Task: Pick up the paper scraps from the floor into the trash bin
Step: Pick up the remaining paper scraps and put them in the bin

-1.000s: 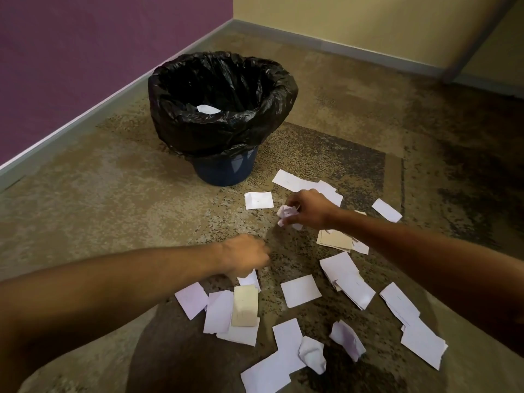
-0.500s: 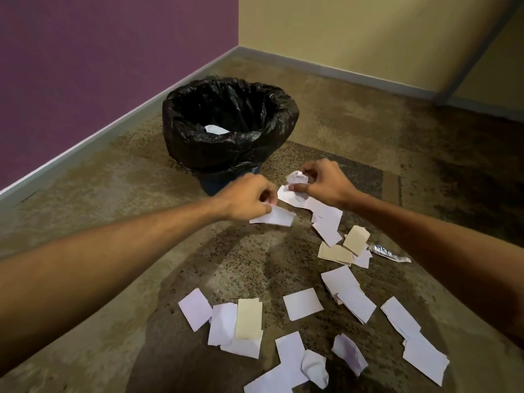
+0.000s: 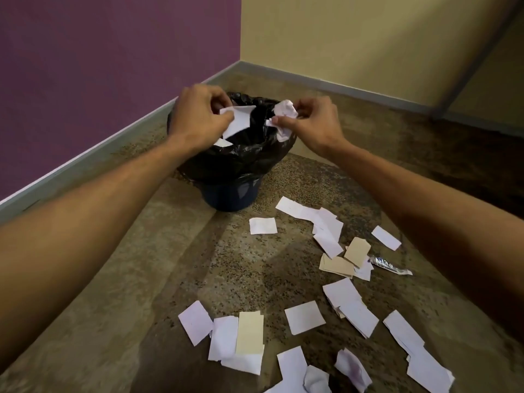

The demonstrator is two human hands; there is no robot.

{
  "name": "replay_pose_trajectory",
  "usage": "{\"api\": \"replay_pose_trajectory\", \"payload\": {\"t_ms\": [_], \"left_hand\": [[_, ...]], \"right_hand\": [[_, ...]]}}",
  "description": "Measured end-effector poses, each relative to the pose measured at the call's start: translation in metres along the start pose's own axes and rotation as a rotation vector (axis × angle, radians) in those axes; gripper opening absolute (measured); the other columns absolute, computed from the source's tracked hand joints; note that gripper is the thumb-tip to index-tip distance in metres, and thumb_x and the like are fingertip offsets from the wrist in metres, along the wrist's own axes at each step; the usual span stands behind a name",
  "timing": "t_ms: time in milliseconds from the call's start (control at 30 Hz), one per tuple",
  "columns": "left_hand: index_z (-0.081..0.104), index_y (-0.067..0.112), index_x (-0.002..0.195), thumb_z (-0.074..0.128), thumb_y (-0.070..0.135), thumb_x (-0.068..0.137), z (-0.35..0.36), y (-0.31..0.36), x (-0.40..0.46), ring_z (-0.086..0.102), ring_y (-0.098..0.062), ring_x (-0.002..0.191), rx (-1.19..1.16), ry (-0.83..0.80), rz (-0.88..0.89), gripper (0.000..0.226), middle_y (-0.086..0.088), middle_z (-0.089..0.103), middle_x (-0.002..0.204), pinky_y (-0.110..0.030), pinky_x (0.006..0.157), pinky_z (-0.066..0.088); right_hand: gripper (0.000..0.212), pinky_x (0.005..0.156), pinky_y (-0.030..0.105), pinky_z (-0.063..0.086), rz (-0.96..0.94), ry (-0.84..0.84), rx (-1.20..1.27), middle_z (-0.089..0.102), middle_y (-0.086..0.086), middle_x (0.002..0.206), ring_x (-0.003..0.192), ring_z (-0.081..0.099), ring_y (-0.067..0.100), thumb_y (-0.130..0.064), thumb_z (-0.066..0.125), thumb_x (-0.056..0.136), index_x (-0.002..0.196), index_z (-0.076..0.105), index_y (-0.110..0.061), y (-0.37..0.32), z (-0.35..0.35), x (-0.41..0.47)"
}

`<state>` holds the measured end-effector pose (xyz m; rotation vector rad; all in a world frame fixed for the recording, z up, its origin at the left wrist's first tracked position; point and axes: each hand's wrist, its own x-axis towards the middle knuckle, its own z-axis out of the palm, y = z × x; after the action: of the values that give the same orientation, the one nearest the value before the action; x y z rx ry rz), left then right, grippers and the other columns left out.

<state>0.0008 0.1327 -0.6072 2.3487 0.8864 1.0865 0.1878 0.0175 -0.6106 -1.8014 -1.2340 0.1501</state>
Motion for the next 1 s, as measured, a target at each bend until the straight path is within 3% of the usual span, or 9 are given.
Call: {"api": "replay_pose_trajectory", "payload": {"t_ms": [167, 267, 400, 533, 667, 867, 1000], "left_hand": [[0.072, 0.018, 0.085, 0.066, 0.018, 0.080, -0.001, -0.012, 0.012, 0.062, -0.015, 0.072, 0.033, 0.110, -0.159, 0.008, 0.004, 0.063, 0.072, -0.029, 0.064, 0.049], [0.070, 0.020, 0.081, 0.066, 0.019, 0.079, 0.009, -0.018, 0.012, 0.064, -0.016, 0.075, 0.076, 0.135, -0.243, 0.005, 0.005, 0.065, 0.073, -0.030, 0.063, 0.049], [0.072, 0.021, 0.090, 0.067, 0.026, 0.084, 0.021, -0.025, 0.010, 0.065, -0.017, 0.081, 0.145, 0.158, -0.275, 0.009, 0.003, 0.071, 0.084, -0.030, 0.066, 0.046], [0.067, 0.018, 0.114, 0.065, 0.044, 0.086, 0.031, -0.034, 0.005, 0.065, -0.021, 0.100, 0.202, 0.100, -0.191, 0.038, 0.000, 0.071, 0.107, -0.038, 0.082, 0.053], [0.059, 0.017, 0.124, 0.058, 0.046, 0.089, 0.039, -0.037, -0.005, 0.055, -0.021, 0.115, 0.272, 0.117, -0.033, 0.046, -0.002, 0.062, 0.122, -0.040, 0.093, 0.047], [0.061, 0.013, 0.102, 0.055, 0.038, 0.089, 0.049, -0.025, -0.032, 0.054, -0.019, 0.088, 0.302, 0.078, 0.274, 0.029, -0.004, 0.059, 0.095, -0.029, 0.072, 0.039], [0.060, 0.013, 0.087, 0.056, 0.033, 0.088, 0.067, -0.016, -0.055, 0.054, -0.021, 0.074, 0.293, -0.042, 0.375, 0.021, 0.006, 0.048, 0.074, -0.033, 0.068, 0.036]], "right_hand": [[0.038, 0.058, 0.025, 0.050, 0.015, 0.069, -0.043, 0.074, 0.006, 0.081, 0.066, 0.060, 0.010, -0.041, 0.085, 0.068, 0.084, 0.073, -0.008, -0.007, 0.034, 0.028], [0.037, 0.060, 0.033, 0.051, 0.043, 0.120, -0.083, 0.070, 0.002, 0.077, 0.066, 0.057, 0.011, -0.044, 0.084, 0.068, 0.080, 0.069, -0.012, -0.008, 0.056, 0.036], [0.034, 0.061, 0.031, 0.048, 0.054, 0.126, -0.118, 0.064, -0.002, 0.078, 0.069, 0.056, 0.012, -0.043, 0.081, 0.072, 0.084, 0.065, -0.016, -0.004, 0.073, 0.043], [0.063, 0.081, 0.037, 0.057, 0.084, 0.094, -0.168, 0.072, -0.004, 0.109, 0.097, 0.067, 0.014, -0.062, 0.074, 0.071, 0.117, 0.066, -0.019, 0.004, 0.080, 0.039], [0.069, 0.094, 0.039, 0.054, 0.079, 0.073, -0.100, 0.068, 0.000, 0.122, 0.110, 0.064, 0.014, -0.065, 0.062, 0.079, 0.128, 0.061, -0.017, 0.010, 0.074, 0.033], [0.044, 0.088, 0.033, 0.055, -0.063, 0.075, -0.167, 0.070, -0.003, 0.110, 0.099, 0.063, 0.009, -0.050, 0.061, 0.088, 0.117, 0.065, -0.018, 0.029, 0.046, 0.006], [0.031, 0.080, 0.036, 0.058, -0.064, -0.020, -0.309, 0.071, -0.006, 0.099, 0.090, 0.065, 0.008, -0.048, 0.060, 0.088, 0.106, 0.068, -0.023, 0.058, 0.031, -0.017]]}}
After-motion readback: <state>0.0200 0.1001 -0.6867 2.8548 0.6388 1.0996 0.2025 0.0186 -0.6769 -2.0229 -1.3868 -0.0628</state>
